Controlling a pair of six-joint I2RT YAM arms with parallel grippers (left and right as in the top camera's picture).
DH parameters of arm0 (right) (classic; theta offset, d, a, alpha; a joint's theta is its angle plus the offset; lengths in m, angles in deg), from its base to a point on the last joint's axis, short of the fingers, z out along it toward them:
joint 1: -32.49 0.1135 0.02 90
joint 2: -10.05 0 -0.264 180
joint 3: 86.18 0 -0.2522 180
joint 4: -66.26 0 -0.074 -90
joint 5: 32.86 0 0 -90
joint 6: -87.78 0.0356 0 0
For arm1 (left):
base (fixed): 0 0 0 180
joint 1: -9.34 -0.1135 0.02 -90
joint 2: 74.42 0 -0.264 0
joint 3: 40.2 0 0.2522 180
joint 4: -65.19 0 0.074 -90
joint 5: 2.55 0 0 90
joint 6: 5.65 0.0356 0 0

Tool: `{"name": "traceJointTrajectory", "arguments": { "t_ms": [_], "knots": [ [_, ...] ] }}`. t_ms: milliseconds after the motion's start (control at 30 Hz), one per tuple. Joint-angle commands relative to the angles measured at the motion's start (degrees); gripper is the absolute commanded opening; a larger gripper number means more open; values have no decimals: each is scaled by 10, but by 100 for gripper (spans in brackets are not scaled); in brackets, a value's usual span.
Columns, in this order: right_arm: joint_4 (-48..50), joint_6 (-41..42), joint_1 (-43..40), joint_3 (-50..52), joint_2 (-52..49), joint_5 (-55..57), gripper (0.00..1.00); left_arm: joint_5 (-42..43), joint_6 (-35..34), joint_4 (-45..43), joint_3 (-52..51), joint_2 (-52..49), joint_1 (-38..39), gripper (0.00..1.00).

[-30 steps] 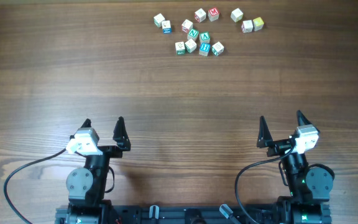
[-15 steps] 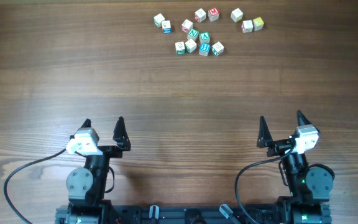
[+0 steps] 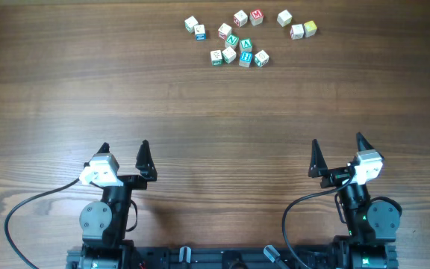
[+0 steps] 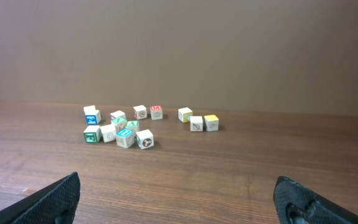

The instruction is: Form a tower

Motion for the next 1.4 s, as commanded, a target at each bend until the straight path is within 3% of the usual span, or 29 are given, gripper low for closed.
{"name": "traceJointTrajectory", "arguments": {
  "t_ms": [0, 400, 500, 633, 733, 967, 1367],
  "knots": [
    [2, 7, -2, 0, 2, 6, 100, 11, -5, 4, 0, 0, 3, 100],
    [2, 7, -2, 0, 2, 5, 100, 12, -5, -7, 0, 0, 3, 100],
    [2, 7, -2, 0, 2, 6, 100, -23, -8, -8, 0, 0, 3, 100],
    [2, 7, -2, 0, 2, 5, 100, 87, -40, -30, 12, 0, 3, 100],
    [2, 8, -2, 0, 2, 5, 100, 88, -69, 10, 56, -15, 3, 100],
    [2, 7, -2, 0, 2, 5, 100, 79, -52, 88, 185, -109, 3, 100],
    [2, 7, -2, 0, 2, 5, 100, 79, -50, 200, 403, -352, 3, 100]
  ]
}}
